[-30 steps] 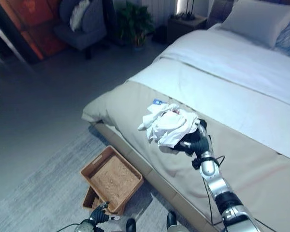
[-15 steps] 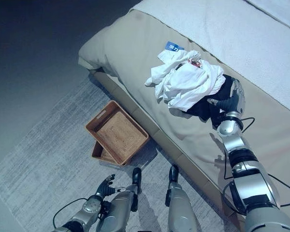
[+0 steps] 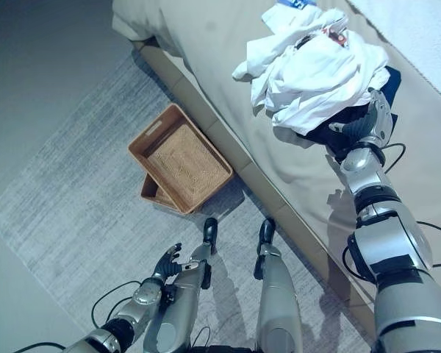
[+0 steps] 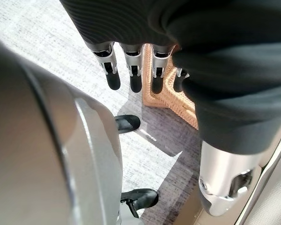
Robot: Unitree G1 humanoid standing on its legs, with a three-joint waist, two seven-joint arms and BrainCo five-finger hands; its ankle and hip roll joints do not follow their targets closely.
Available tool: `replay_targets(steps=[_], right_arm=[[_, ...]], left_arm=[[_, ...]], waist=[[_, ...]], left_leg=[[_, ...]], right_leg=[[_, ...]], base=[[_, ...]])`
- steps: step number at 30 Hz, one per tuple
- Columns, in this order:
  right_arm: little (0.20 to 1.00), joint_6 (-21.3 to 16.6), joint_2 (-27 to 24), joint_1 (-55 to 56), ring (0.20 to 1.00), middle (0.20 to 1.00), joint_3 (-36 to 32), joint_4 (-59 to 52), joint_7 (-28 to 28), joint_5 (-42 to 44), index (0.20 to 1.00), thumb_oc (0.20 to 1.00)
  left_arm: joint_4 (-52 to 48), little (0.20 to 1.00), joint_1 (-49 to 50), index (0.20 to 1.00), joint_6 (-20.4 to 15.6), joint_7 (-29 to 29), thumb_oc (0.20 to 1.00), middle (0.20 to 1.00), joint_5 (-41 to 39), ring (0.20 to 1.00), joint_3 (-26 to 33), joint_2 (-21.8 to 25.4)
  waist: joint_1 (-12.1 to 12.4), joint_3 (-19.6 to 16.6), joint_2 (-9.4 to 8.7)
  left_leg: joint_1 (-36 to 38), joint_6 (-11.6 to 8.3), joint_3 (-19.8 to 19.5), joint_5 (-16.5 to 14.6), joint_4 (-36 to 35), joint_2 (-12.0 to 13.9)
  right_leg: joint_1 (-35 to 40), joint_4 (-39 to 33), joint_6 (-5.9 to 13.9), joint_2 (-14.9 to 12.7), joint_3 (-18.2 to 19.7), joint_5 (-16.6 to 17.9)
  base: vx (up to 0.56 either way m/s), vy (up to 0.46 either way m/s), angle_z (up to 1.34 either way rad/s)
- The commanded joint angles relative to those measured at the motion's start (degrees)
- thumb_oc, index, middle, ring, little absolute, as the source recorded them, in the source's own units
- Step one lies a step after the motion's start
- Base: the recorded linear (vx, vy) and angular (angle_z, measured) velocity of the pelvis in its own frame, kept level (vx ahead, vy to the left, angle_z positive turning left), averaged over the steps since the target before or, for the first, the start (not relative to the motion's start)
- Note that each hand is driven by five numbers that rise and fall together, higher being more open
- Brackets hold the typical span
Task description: Pick up clothes into the bucket
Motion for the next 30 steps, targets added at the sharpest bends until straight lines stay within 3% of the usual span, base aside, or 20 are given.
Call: replay_targets(steps=[1, 6, 14, 25, 26, 30], right_arm=[[1.000, 0.6, -5.6, -5.8, 1.000, 1.000, 4.4, 1.4, -0.4, -2.4, 1.000, 1.000], [1.000, 1.5, -6.9, -9.5, 1.000, 1.000, 7.1, 2.8, -0.5, -4.2, 1.000, 1.000], [1.000, 0.7, -8.4, -13.3, 1.000, 1.000, 7.9, -1.3, -5.9, -4.4, 1.000, 1.000], [1.000, 3.3, -10.0, -22.2, 1.000, 1.000, 14.1, 7.3, -0.1, -5.3, 1.000, 1.000], [1.000, 4.0, -10.4, -22.8, 1.000, 1.000, 14.8, 8.9, 0.9, -5.7, 1.000, 1.000], [1.000, 4.8, -11.7, -23.4, 1.000, 1.000, 15.8, 10.6, 3.0, -6.0, 1.000, 1.000]], left_arm=[[-1.3, 1.000, 1.0, 1.000, -0.7, 0.9, 1.000, 1.000, -1.9, 1.000, -1.9, -1.1], [-2.3, 1.000, -0.2, 1.000, -0.9, 1.0, 1.000, 1.000, -2.9, 1.000, -2.9, -1.3], [-4.5, 1.000, -2.2, 1.000, -1.6, 2.1, 1.000, 1.000, -3.8, 1.000, -4.3, -1.7], [-4.8, 1.000, -2.7, 1.000, -1.4, 1.3, 1.000, 1.000, -4.8, 1.000, -5.5, -1.6], [-4.8, 1.000, -2.5, 1.000, -1.2, 1.1, 1.000, 1.000, -4.9, 1.000, -5.6, -1.7], [-5.7, 1.000, -2.1, 1.000, -0.7, 0.5, 1.000, 1.000, -5.5, 1.000, -5.6, -1.5]], waist=[[0.7, 0.3, -0.45], [0.9, 0.5, 0.11], [1.0, 0.5, 0.97], [2.1, 0.5, 2.16], [2.3, 0.4, 2.13], [2.6, 0.4, 2.60]], left_leg=[[0.1, -0.26, -1.7, -2.2, 4.1, -0.8], [-0.9, -0.39, -2.4, -1.3, 2.9, -0.9], [0.0, -0.60, -4.0, 0.4, -0.4, -0.9], [0.7, -1.15, -5.6, 1.3, -1.4, -1.4], [1.5, -1.41, -5.8, -0.1, -1.4, -1.5], [0.4, -1.39, -6.0, -0.3, -0.8, -1.7]], right_leg=[[3.3, 3.5, 3.17, -2.4, -1.3, -2.4], [1.8, 3.9, 3.06, -2.8, -1.7, -2.5], [1.6, 3.8, 3.27, -3.6, -2.8, -2.7], [2.0, 5.3, 3.10, -4.9, -4.2, -3.3], [2.3, 6.4, 3.43, -5.1, -3.9, -5.5], [1.2, 7.5, 3.30, -5.4, -3.9, -5.9]], base=[[0.00, -0.004, 0.10], [0.01, -0.007, 0.07], [0.01, 0.000, 0.08], [0.01, -0.024, 0.15], [0.09, -0.073, 0.12], [0.03, -0.022, 0.12]])
